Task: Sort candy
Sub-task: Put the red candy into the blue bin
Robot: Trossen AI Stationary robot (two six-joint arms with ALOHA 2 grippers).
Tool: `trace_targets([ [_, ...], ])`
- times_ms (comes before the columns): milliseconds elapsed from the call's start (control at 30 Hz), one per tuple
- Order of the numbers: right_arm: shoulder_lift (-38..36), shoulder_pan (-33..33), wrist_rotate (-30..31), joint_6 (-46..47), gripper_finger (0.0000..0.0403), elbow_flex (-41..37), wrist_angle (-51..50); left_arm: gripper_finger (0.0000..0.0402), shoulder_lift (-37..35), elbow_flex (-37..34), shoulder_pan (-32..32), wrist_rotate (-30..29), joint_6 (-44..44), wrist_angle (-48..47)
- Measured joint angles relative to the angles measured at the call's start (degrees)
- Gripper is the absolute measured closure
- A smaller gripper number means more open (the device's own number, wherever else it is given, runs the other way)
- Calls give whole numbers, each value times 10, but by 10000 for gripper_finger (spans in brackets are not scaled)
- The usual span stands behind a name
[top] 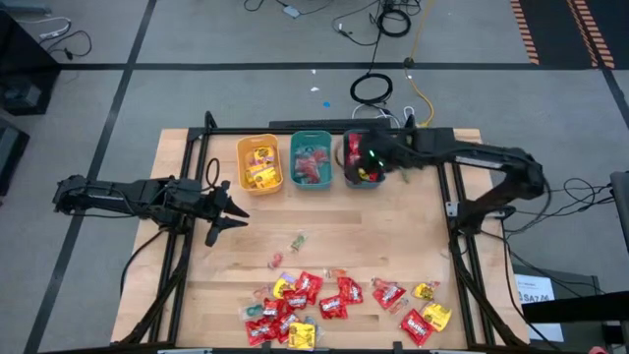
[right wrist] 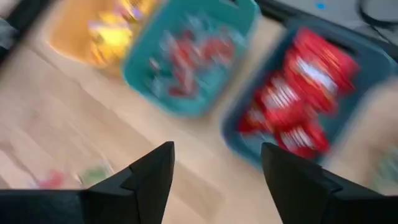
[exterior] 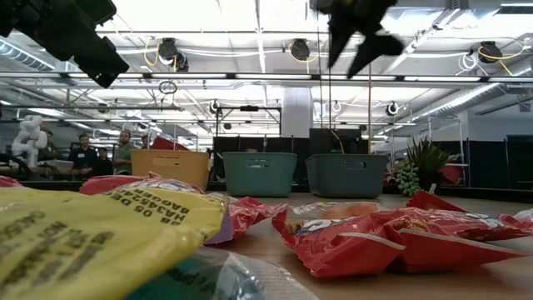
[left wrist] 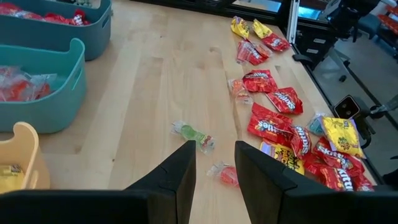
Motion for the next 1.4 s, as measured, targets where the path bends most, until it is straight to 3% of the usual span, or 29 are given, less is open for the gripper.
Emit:
trace_targets([
  [133,-34,77,1,99,192,-31,-58,281,0,0,0,0,5,0],
  [300,-53,199,12,261,214,-100,-49,281,0,0,0,0,5,0],
  [433,-40,287,15,375,223,-150,29,281,0,0,0,0,5,0],
  [600,26,357,17,425,225,-168,137,281,0,0,0,0,9,0],
  [800,139,396,-19,460,225,-152,190,281,0,0,0,0,8,0],
  [1100,293,410,-78,459,225,-39,172,281,0,0,0,0,6,0],
  [1400,366,414,-113,486,237,-18,149,281,0,0,0,9,4,0],
])
